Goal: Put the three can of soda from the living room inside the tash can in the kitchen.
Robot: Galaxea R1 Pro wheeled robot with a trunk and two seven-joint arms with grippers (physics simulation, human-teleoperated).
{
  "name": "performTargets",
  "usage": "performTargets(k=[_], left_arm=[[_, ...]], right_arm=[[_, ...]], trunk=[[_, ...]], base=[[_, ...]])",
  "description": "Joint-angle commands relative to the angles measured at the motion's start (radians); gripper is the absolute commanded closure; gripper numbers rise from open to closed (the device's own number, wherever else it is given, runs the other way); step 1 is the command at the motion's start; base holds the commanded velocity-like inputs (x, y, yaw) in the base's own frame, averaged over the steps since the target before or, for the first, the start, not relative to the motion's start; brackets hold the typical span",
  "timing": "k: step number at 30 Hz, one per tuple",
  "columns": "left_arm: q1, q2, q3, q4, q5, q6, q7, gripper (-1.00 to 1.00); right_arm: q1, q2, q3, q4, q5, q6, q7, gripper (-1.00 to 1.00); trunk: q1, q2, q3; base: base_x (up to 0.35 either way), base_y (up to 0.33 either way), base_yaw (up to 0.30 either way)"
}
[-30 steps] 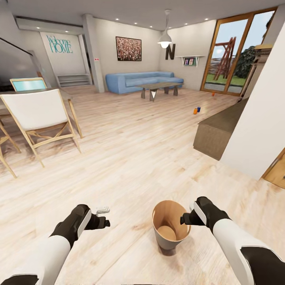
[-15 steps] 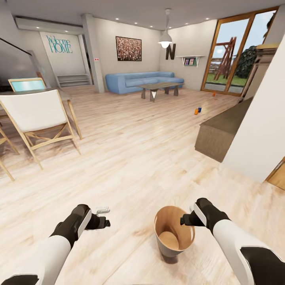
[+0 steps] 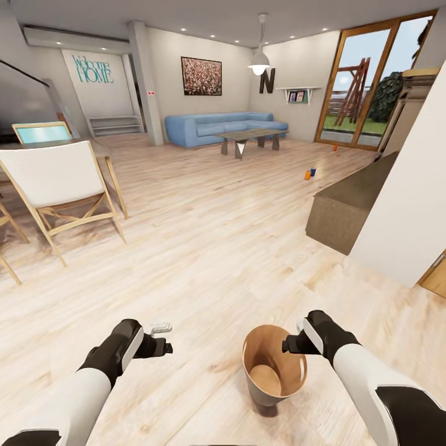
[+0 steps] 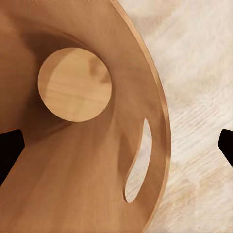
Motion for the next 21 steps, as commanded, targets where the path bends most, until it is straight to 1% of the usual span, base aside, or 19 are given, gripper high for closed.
performTargets(k=[1, 6, 10, 21], left_arm=[[0.000, 0.000, 0.000, 0.000, 0.000, 0.000, 0.003, -1.00], [0.000, 0.000, 0.001, 0.000, 0.001, 0.000, 0.023, -1.00], [0.000, -0.001, 0.001, 0.000, 0.002, 0.000, 0.031, -1.00], [0.000, -0.001, 0.002, 0.001, 0.002, 0.000, 0.036, -1.00]], right_arm=[[0.000, 0.000, 0.000, 0.000, 0.000, 0.000, 0.000, -1.00], [0.000, -0.002, -0.001, 0.001, 0.002, 0.000, 0.000, -1.00], [0.002, -0.009, -0.002, 0.001, 0.003, 0.000, 0.000, -1.00], [0.029, -0.018, -0.003, 0.001, 0.005, -0.003, 0.000, -1.00]], trunk=[[0.000, 0.000, 0.000], [0.000, 0.000, 0.000], [0.000, 0.000, 0.000], [0.005, -0.003, -0.043]], base=[[0.005, 0.001, 0.000], [0.003, 0.001, 0.000], [0.001, 0.000, 0.000], [0.000, 0.000, 0.000]])
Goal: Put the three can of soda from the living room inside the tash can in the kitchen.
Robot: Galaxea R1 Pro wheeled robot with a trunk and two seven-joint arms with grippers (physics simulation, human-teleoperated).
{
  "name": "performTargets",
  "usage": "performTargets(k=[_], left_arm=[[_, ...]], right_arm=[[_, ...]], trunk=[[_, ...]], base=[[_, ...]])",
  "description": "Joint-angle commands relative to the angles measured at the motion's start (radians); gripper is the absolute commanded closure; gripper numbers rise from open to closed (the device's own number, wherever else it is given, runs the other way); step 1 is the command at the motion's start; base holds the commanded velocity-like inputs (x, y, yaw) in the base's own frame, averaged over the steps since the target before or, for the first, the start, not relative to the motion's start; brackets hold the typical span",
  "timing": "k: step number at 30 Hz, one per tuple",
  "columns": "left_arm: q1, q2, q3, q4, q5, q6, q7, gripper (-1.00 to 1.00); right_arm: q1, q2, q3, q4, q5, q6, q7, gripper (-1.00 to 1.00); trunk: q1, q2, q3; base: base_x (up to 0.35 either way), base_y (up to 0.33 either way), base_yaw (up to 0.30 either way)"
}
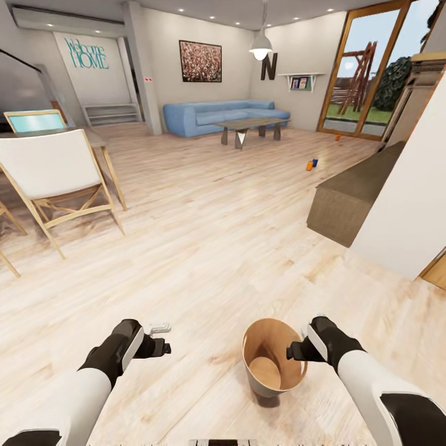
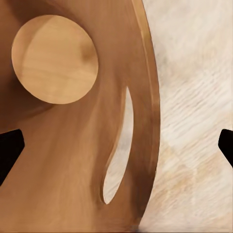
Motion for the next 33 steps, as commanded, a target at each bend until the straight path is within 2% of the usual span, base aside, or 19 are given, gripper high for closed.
performTargets(k=[1, 8, 33], left_arm=[[0.000, 0.000, 0.000, 0.000, 0.000, 0.000, 0.000, -1.00], [0.000, 0.000, -0.001, 0.000, 0.000, 0.000, 0.000, -1.00], [0.000, 0.000, -0.001, -0.001, 0.000, -0.002, 0.000, -1.00]], right_arm=[[0.007, -0.001, 0.000, -0.001, 0.000, 0.000, 0.000, -1.00], [0.020, -0.006, 0.001, -0.001, 0.001, 0.000, 0.000, -1.00], [0.022, -0.008, 0.000, -0.001, 0.000, -0.046, 0.000, -1.00]], trunk=[[0.000, 0.000, -0.004], [0.004, -0.002, -0.031], [0.004, -0.002, -0.031]], base=[[0.000, 0.000, 0.000], [0.000, 0.000, 0.000], [0.000, 0.000, 0.000]])
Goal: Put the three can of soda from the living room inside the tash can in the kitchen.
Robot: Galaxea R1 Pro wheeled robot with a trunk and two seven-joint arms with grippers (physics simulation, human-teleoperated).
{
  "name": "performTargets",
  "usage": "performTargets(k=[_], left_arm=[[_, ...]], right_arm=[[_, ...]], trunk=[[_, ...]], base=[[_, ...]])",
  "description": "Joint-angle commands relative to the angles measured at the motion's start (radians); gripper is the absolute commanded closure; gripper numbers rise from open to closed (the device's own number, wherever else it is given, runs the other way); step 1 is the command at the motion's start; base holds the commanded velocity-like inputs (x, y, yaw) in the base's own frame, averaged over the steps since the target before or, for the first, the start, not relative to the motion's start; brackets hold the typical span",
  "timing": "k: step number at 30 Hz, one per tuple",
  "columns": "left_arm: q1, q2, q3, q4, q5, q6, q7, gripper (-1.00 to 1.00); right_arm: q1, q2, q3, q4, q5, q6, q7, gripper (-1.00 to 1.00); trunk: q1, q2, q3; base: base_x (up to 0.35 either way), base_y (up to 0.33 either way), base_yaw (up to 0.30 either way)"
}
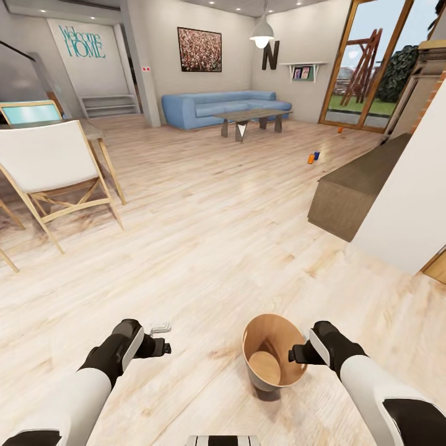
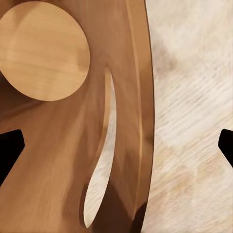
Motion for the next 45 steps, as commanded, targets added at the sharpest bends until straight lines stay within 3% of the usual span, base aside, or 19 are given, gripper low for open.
performTargets(k=[1, 14, 18, 19, 35, 45], left_arm=[[0.000, 0.000, 0.000, 0.000, 0.000, 0.000, 0.000, -1.00], [0.000, 0.000, -0.004, 0.001, 0.000, -0.004, 0.000, -1.00], [0.000, 0.000, -0.005, 0.000, 0.000, -0.006, 0.000, -1.00], [0.000, 0.000, -0.005, 0.000, 0.000, -0.006, 0.000, -1.00], [0.000, 0.000, -0.003, 0.000, 0.000, -0.006, 0.000, -1.00], [0.000, 0.000, -0.008, 0.007, -0.001, -0.008, 0.000, -1.00]], right_arm=[[0.000, 0.000, 0.000, 0.000, 0.000, 0.000, 0.000, -1.00], [0.008, 0.000, 0.000, -0.001, 0.000, -0.001, 0.000, -1.00], [0.011, 0.000, 0.000, -0.002, 0.000, -0.002, 0.000, -1.00], [0.012, 0.000, 0.000, -0.002, 0.000, -0.002, 0.000, 1.00], [0.029, 0.001, 0.001, -0.004, -0.004, -0.054, 0.000, 1.00], [0.029, 0.002, 0.000, -0.010, -0.008, -0.045, 0.000, 1.00]], trunk=[[0.000, 0.000, 0.000], [0.005, -0.003, -0.046], [0.005, -0.003, -0.046], [0.005, -0.003, -0.046], [0.005, -0.003, -0.046], [0.001, 0.000, -0.008]], base=[[0.000, 0.000, 0.000], [0.000, 0.000, 0.000], [0.000, 0.000, 0.000], [0.000, 0.000, 0.000], [0.000, 0.000, 0.000], [0.000, 0.000, 0.000]])
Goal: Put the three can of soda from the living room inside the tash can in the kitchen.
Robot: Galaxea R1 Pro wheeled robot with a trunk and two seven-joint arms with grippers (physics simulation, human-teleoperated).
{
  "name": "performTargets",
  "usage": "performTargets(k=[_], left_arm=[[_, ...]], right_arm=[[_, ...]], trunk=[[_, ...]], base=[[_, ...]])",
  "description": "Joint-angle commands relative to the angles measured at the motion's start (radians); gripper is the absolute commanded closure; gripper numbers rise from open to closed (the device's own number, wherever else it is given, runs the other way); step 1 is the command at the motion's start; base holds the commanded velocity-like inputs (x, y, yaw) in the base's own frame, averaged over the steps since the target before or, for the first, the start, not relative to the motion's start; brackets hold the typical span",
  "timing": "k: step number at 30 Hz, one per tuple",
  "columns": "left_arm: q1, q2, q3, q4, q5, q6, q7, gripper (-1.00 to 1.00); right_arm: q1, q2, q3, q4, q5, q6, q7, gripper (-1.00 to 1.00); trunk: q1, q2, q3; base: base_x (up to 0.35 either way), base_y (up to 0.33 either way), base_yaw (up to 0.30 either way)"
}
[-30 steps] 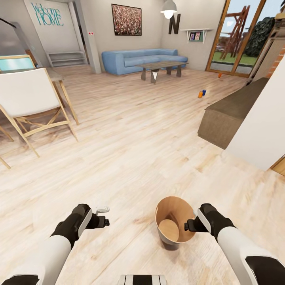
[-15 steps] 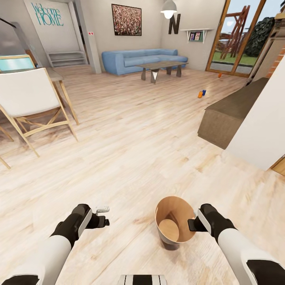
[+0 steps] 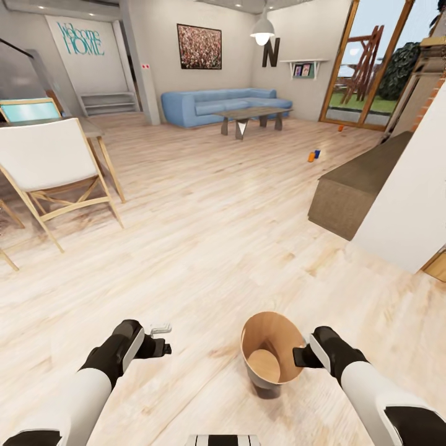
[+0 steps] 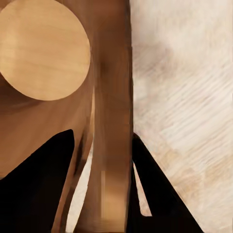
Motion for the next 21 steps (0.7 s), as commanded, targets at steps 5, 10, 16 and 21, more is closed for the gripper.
performTargets(k=[5, 10, 16, 21], left_arm=[[0.000, 0.000, -0.001, 0.001, -0.001, 0.000, 0.000, -1.00], [0.000, -0.001, -0.002, 0.002, -0.001, 0.000, 0.000, -1.00], [0.000, -0.001, -0.002, 0.002, -0.001, 0.000, 0.000, -1.00], [0.000, -0.001, -0.003, 0.002, -0.001, 0.000, 0.000, -1.00]], right_arm=[[0.000, 0.000, -0.001, -0.001, 0.005, 0.001, -0.001, 1.00], [0.000, 0.002, -0.002, -0.004, 0.003, 0.002, -0.002, 1.00], [-0.001, 0.005, -0.003, -0.004, 0.001, 0.022, -0.002, 1.00], [-0.001, 0.003, -0.003, -0.005, 0.001, 0.051, -0.002, 1.00]], trunk=[[-0.002, 0.001, 0.019], [-0.004, 0.002, 0.039], [-0.007, 0.004, 0.062], [-0.009, 0.005, 0.081]], base=[[0.000, 0.000, 0.000], [0.000, 0.000, 0.000], [0.000, 0.000, 0.000], [0.000, 0.000, 0.000]])
